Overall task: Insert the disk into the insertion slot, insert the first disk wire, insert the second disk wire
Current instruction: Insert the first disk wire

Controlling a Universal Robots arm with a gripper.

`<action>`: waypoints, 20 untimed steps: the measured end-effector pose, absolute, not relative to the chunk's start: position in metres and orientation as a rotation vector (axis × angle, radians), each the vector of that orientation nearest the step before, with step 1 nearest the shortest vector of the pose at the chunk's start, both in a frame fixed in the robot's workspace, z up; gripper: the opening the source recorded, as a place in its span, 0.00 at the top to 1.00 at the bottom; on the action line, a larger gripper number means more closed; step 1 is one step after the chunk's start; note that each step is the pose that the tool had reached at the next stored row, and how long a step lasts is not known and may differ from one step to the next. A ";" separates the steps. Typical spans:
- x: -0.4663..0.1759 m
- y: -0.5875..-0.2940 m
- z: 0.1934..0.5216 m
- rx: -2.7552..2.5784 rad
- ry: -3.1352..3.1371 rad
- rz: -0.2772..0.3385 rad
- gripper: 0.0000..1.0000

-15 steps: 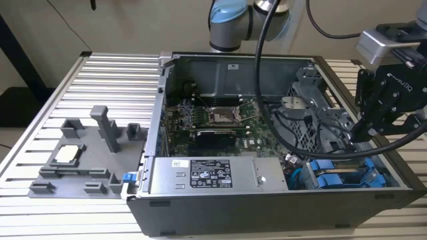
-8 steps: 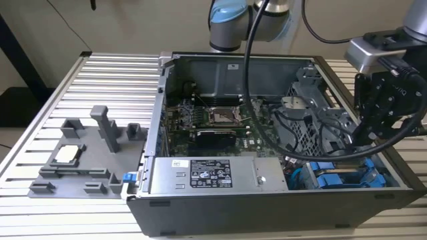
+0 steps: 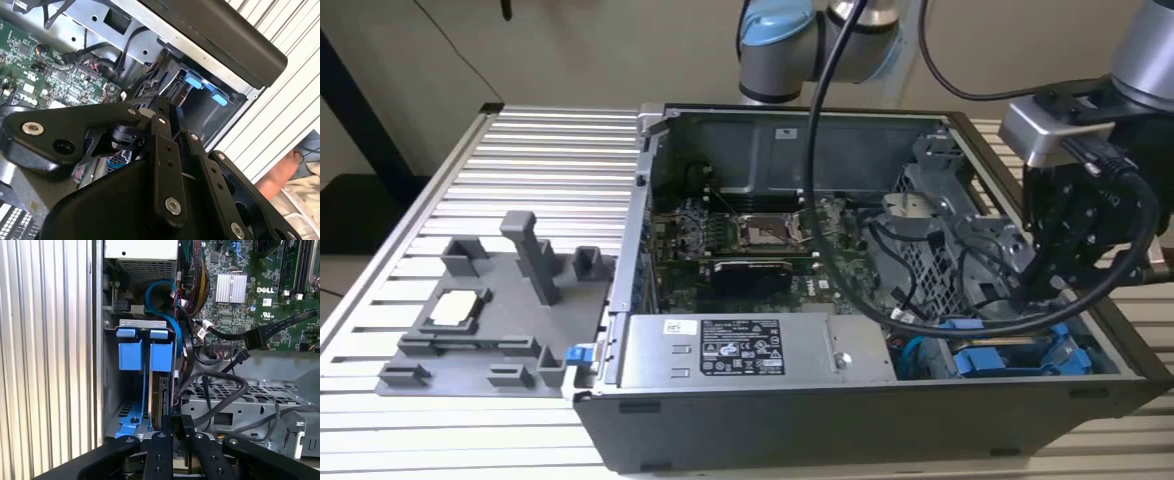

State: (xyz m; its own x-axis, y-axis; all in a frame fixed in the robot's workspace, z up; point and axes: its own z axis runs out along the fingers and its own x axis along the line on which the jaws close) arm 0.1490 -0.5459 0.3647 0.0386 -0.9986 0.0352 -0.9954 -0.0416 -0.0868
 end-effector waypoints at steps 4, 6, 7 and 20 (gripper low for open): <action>0.149 -0.547 0.360 -2.240 2.141 -0.138 0.81; 0.149 -0.548 0.358 -2.241 2.138 -0.140 0.81; 0.149 -0.548 0.357 -2.242 2.136 -0.141 0.81; 0.153 -0.553 0.342 -2.246 2.128 -0.149 0.81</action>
